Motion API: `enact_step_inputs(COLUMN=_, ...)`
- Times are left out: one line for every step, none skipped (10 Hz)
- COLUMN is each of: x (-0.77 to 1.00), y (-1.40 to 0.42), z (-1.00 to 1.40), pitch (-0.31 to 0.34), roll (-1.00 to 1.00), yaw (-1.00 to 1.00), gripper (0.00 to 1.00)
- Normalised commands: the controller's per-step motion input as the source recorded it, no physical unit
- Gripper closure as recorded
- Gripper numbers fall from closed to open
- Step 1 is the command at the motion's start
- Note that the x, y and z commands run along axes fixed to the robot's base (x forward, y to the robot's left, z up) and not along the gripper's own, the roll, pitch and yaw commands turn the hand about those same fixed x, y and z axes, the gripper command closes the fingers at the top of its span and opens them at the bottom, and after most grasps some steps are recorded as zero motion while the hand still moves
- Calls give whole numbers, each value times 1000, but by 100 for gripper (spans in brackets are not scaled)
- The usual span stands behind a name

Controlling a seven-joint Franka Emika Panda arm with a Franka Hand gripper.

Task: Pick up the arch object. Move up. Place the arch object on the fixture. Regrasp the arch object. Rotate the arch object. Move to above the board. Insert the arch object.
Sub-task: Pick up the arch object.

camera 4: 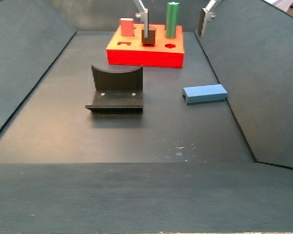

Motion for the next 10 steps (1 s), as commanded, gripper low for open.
enact_step_inputs(x=0, y=37, z=0, pitch=0, roll=-51, yaw=0, gripper=0)
enact_step_inputs(x=0, y=26, z=0, pitch=0, roll=0, yaw=0, gripper=0)
enact_step_inputs(x=0, y=40, z=-20, pitch=0, roll=-1, yaw=-43, gripper=0)
enact_step_inputs(x=-200, y=131, z=-97, pitch=-77, roll=-14, yaw=-734, gripper=0)
enact_step_inputs(x=-300, y=20, z=-214, pitch=-36, roll=0, yaw=-891, gripper=0)
enact_step_inputs(x=-197, y=0, z=-249, pitch=-27, roll=0, yaw=-963, gripper=0)
enact_step_inputs(x=-183, y=0, z=-260, pitch=-24, roll=0, yaw=-974, gripper=0)
enact_step_inputs(x=-226, y=0, z=-429, pitch=-51, roll=-36, yaw=-914, gripper=0)
enact_step_inputs(x=-217, y=0, z=-617, pitch=-111, roll=-136, yaw=-877, gripper=0)
enact_step_inputs(x=-97, y=0, z=-674, pitch=-131, roll=-107, yaw=-957, gripper=0)
